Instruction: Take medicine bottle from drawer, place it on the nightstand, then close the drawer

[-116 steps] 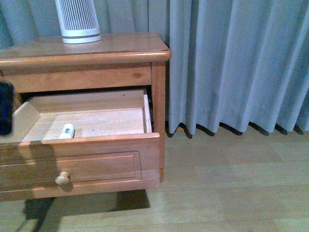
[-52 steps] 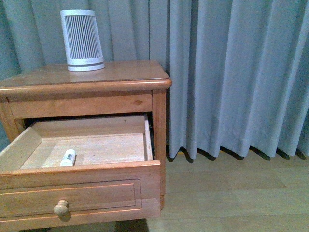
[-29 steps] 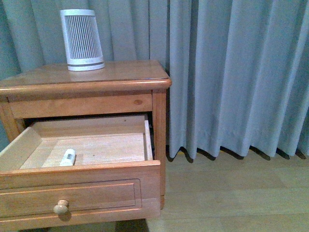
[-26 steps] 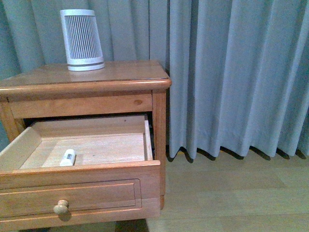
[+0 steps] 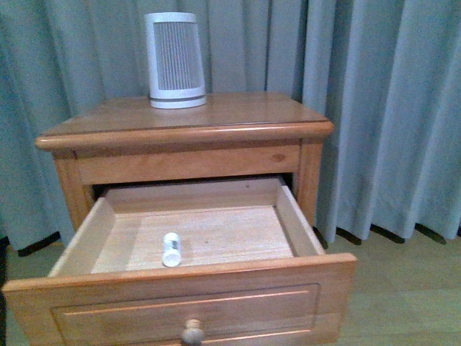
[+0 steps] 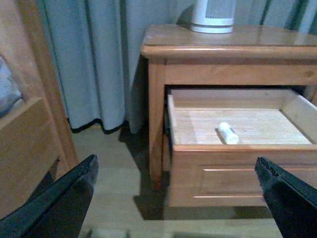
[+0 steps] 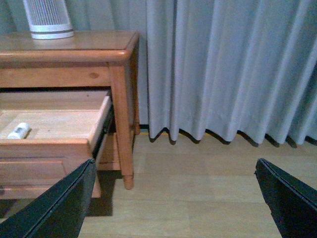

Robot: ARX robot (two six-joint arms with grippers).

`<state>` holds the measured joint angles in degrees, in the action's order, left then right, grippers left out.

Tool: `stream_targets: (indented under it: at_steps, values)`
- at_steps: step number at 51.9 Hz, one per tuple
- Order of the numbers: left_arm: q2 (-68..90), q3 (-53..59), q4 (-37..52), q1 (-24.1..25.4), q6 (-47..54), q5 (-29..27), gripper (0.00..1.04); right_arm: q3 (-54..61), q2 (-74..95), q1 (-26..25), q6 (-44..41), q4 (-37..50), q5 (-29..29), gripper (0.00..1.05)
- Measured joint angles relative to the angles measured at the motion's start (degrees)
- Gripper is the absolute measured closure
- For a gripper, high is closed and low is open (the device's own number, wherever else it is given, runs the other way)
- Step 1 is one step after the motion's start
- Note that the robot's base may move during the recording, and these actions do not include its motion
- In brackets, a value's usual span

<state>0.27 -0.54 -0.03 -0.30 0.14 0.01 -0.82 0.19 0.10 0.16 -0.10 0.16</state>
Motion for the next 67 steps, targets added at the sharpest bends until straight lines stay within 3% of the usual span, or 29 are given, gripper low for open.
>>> stream_targets:
  at_steps: [17, 20, 24, 30, 33, 42, 52, 67]
  values:
    - [-0.1, 0.0, 0.0, 0.0, 0.0, -0.4, 0.07, 0.0, 0.1, 0.1, 0.1, -0.2, 0.1, 0.07]
    - [-0.1, 0.0, 0.0, 0.0, 0.0, -0.3, 0.07, -2.4, 4.6, 5.0, 2.8, -5.7, 12.8, 0.07]
    - [-0.1, 0.0, 0.0, 0.0, 0.0, -0.2, 0.07, -6.1, 15.7, 7.6, 4.8, -0.1, 16.9, 0.07]
    - [-0.1, 0.0, 0.0, 0.0, 0.0, -0.2, 0.07, -16.6, 34.5, 8.7, 6.5, 10.6, 15.5, 0.07]
    - [-0.1, 0.0, 0.0, 0.0, 0.0, -0.2, 0.07, -22.4, 43.2, 9.3, 7.4, 11.8, 14.0, 0.07]
    - [-0.1, 0.0, 0.0, 0.0, 0.0, -0.2, 0.07, -40.8, 69.6, 11.3, 10.6, 5.0, 8.2, 0.07]
    - [-0.1, 0.0, 0.0, 0.0, 0.0, -0.2, 0.07, -57.1, 91.9, 12.6, 12.1, 0.9, 6.9, 0.07]
    - [-0.1, 0.0, 0.0, 0.0, 0.0, -0.2, 0.07, -68.2, 110.9, 15.7, 13.8, 0.3, 7.8, 0.07]
